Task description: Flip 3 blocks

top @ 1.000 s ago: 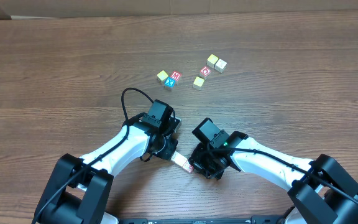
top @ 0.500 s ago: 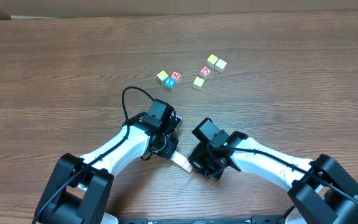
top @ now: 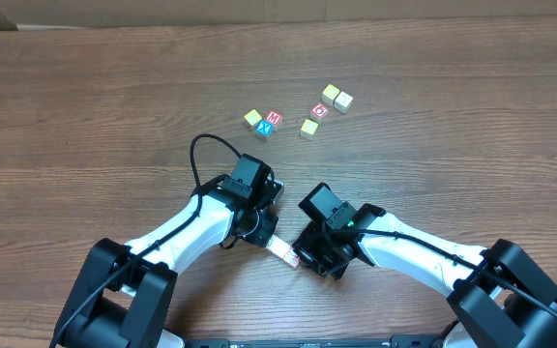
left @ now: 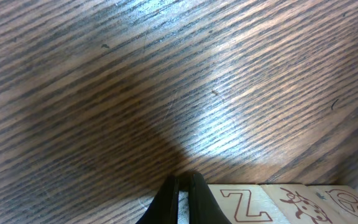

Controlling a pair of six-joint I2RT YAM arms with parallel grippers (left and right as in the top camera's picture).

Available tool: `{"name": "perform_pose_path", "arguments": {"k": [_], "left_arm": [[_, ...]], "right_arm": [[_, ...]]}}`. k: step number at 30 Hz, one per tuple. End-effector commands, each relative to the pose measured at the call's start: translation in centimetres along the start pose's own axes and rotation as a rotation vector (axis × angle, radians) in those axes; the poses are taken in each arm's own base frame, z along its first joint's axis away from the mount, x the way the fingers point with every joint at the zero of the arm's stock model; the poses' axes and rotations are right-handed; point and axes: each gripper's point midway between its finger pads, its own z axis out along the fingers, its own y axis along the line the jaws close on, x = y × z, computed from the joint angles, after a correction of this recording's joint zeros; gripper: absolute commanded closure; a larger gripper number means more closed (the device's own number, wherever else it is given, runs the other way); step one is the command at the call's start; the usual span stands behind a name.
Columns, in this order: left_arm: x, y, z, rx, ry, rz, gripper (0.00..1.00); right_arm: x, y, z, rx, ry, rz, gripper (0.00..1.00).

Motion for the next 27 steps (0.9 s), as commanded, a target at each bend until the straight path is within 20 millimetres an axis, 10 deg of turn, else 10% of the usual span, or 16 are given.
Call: {"name": "perform_pose_path", "arguments": {"k": [1, 27], "left_arm": [[3.56, 1.98, 2.51, -0.094, 0.126, 0.019, 0.96], [3.01, 2.01, 2.58, -0.096, 0.105, 0.028, 0.96]], "right_arm": [[0.34, 0.74, 0.13, -0.021, 0.008, -0.014, 0.96], [1.07, 0.47, 0.49, -0.002, -0.001, 0.032, 0.96]]}}
